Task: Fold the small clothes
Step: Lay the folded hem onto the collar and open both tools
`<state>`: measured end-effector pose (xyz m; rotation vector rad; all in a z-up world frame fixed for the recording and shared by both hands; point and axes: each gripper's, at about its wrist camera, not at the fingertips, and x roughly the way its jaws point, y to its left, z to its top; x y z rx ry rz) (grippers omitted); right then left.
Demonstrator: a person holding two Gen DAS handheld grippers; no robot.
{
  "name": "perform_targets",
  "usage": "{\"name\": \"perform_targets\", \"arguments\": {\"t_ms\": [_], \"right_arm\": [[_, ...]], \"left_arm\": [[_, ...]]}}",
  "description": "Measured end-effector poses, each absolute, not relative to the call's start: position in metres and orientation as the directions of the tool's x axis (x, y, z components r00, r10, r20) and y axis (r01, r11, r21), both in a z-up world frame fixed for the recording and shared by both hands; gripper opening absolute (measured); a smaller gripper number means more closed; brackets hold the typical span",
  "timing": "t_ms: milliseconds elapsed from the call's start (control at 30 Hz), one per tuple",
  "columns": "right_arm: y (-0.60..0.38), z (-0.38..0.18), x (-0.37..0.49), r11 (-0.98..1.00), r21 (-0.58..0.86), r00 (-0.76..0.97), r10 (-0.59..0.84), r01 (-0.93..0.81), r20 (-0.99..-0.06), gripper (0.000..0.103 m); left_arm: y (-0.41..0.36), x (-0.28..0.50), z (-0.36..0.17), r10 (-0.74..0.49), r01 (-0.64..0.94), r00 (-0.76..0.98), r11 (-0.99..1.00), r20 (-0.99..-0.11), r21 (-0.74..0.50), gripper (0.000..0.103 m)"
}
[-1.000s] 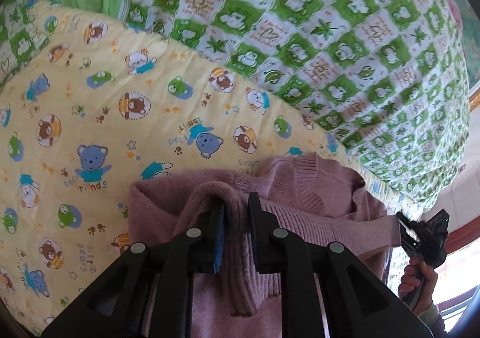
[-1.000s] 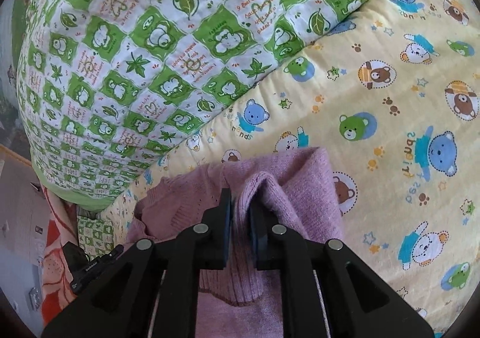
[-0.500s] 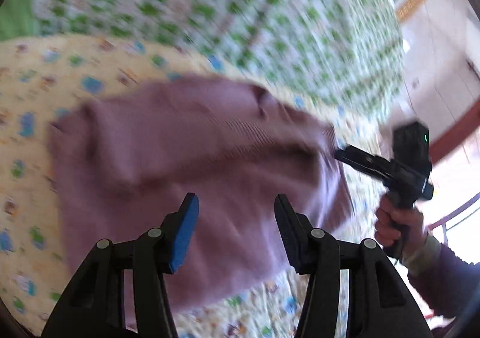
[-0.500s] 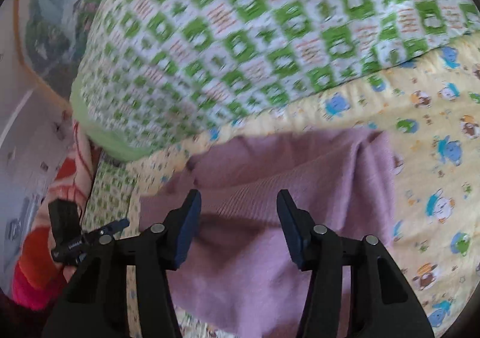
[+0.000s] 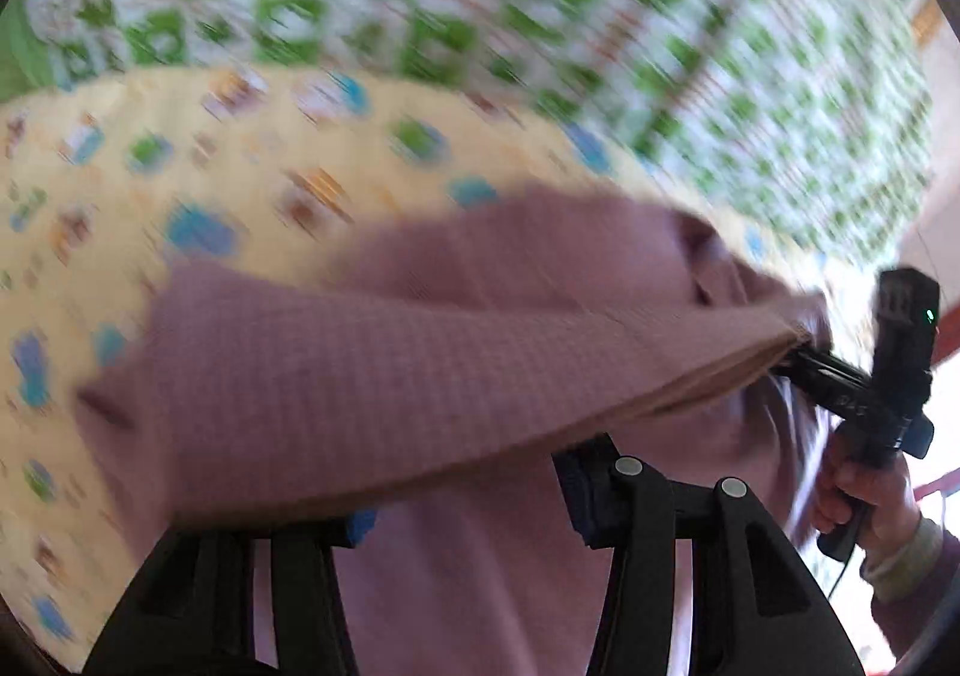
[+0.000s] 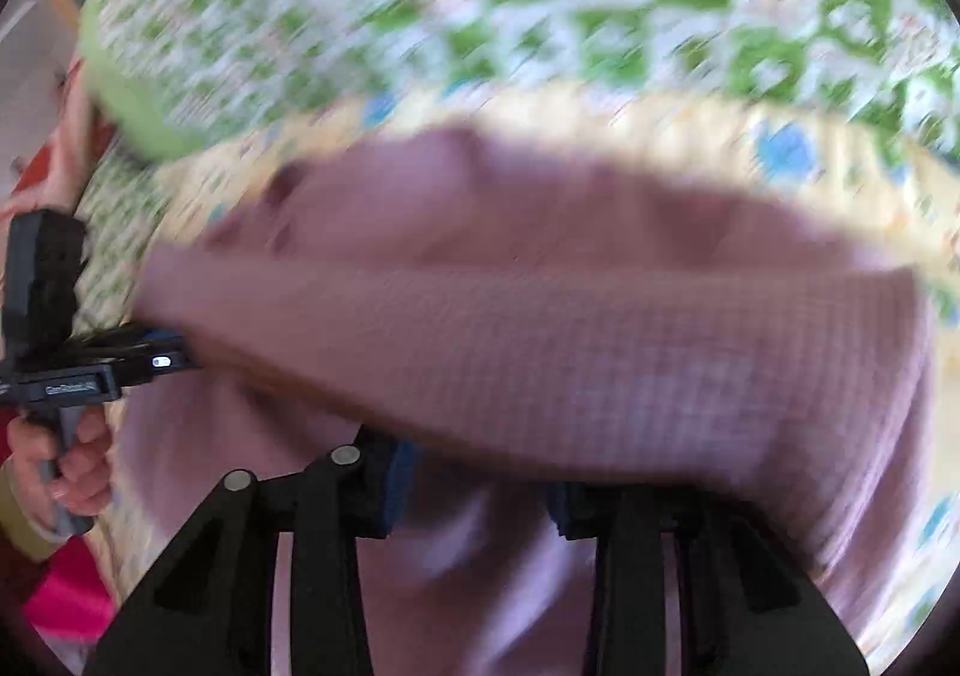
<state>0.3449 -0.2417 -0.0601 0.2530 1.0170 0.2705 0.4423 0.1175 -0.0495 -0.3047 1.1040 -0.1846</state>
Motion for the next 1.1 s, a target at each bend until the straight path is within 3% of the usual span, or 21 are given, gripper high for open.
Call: {"name": "perform_targets", "arguments": {"t_ms": [100,367,600,767,1000,1100], "right_arm": [[-0.266,-0.054,0.367,0.932,0.361,0.565,0.309,-0.02,-0.765,0.035],[-0.318,-0.038,0.372,0.862,0.462,0.668,0.22,0.208,-0.71,0.037],[-0.334,-0.025,0.321,0.835,0.496,0.689,0.217,0.236,-0.692,0.041],[-0.308,-0.028,0.274,0.833,0.533,0.663,0.317,0.147,-0.678,0.041],[-0.269,-0.057,0.226,0.874,0.479,0.539,0.369,0.074,-0.757,0.041],[-0.292,-0.071,0.208,0.886,0.432,0.522,0.29,0.171,-0.802,0.039]], "left_arm": [[0.143,0.459,-0.043,-0.269,-0.067,0.47,0.939,-0.841,-0.338,0.039],[0.186,0.44,-0.04,-0.197,-0.188,0.5,0.926,-0.843,-0.328,0.039],[0.17,0.376,-0.022,-0.217,-0.179,0.517,0.919,-0.828,-0.352,0.044],[0.135,0.321,-0.024,-0.293,-0.121,0.493,0.909,-0.819,-0.398,0.049],[0.133,0.277,-0.072,-0.284,-0.192,0.391,0.905,-0.875,-0.379,0.049],[0.148,0.269,-0.079,-0.292,-0.213,0.396,0.893,-0.87,-0.396,0.038]]}}
